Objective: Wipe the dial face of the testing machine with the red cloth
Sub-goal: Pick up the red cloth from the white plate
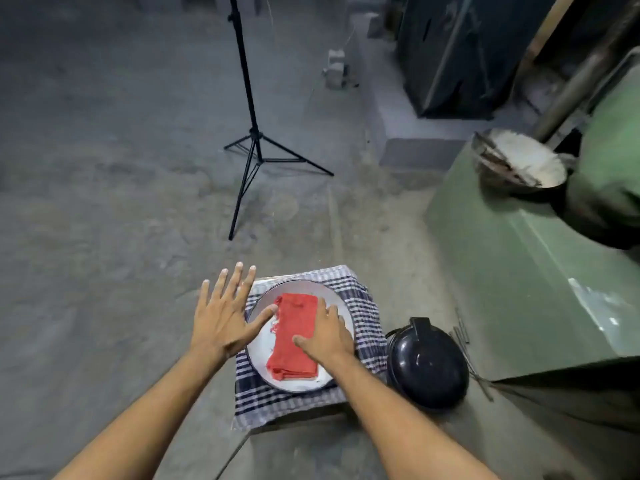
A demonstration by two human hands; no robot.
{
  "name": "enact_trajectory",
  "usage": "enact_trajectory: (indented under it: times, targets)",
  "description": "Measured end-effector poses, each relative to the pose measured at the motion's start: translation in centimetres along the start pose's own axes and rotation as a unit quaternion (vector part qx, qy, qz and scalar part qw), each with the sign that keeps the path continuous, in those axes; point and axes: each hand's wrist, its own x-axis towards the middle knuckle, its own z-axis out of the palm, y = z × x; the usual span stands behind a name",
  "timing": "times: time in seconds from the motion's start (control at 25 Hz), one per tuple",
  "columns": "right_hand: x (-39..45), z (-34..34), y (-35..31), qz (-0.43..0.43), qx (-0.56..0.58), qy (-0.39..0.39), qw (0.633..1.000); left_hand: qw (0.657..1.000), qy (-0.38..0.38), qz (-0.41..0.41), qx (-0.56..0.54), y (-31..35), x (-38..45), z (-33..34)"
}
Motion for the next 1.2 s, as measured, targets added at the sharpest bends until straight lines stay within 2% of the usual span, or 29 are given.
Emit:
enact_trajectory:
  times: [0.12, 0.24, 0.36, 0.44, 0.52, 0.68, 0.84, 0.88, 1.0, 1.08, 1.2]
  targets:
    - [2.8, 5.8, -1.2, 0.147, 0.106, -0.025, 0.983, 1.0, -0.009, -0.013, -0.007, -1.0, 1.3, 3.5]
    - [4.4, 8.8, -3.3, 0.228, 0.079, 0.033, 0.97, 0.999, -0.009, -0.02, -0.023, -1.9, 1.7, 5.6]
    - [6.3, 9.0, -3.6, 0.284, 0.179, 0.074, 0.939, 0.999, -0.018, -0.026, -0.03, -3.3, 1.5, 6.3]
    - [6.6, 8.4, -3.1, 0.292, 0.329, 0.048, 0.897, 0.999, -0.028, -0.031, -0.03, -3.9, 1.2, 6.2]
    - [6.0, 7.2, -3.0, 0.29, 0.497, 0.045, 0.816, 0.998, -0.027, -0.035, -0.036, -4.1, 1.2, 5.4]
    - [4.3, 3.3, -1.9, 0.253, 0.726, -0.003, 0.64, 0.998, -0.011, -0.034, -0.045, -3.2, 1.8, 2.7]
    - [1.0, -2.1, 0.8, 0.165, 0.832, -0.02, 0.53, 0.999, 0.009, 0.002, -0.045, 0.6, 2.7, -1.8]
    - [0.2, -3.3, 1.2, 0.136, 0.847, -0.022, 0.513, 0.999, 0.014, 0.012, -0.043, 1.7, 2.9, -2.9]
    - [-2.9, -8.4, 2.6, 0.072, 0.863, -0.02, 0.5, 0.997, 0.033, 0.057, -0.042, 7.2, 3.4, -7.2]
    - [-5.2, -11.8, 4.4, 0.044, 0.868, 0.025, 0.493, 0.994, 0.049, 0.094, -0.037, 11.6, 3.5, -10.1]
    - [-9.9, -17.0, 8.2, -0.061, 0.874, 0.088, 0.473, 0.985, 0.077, 0.152, -0.029, 18.7, 2.9, -14.4]
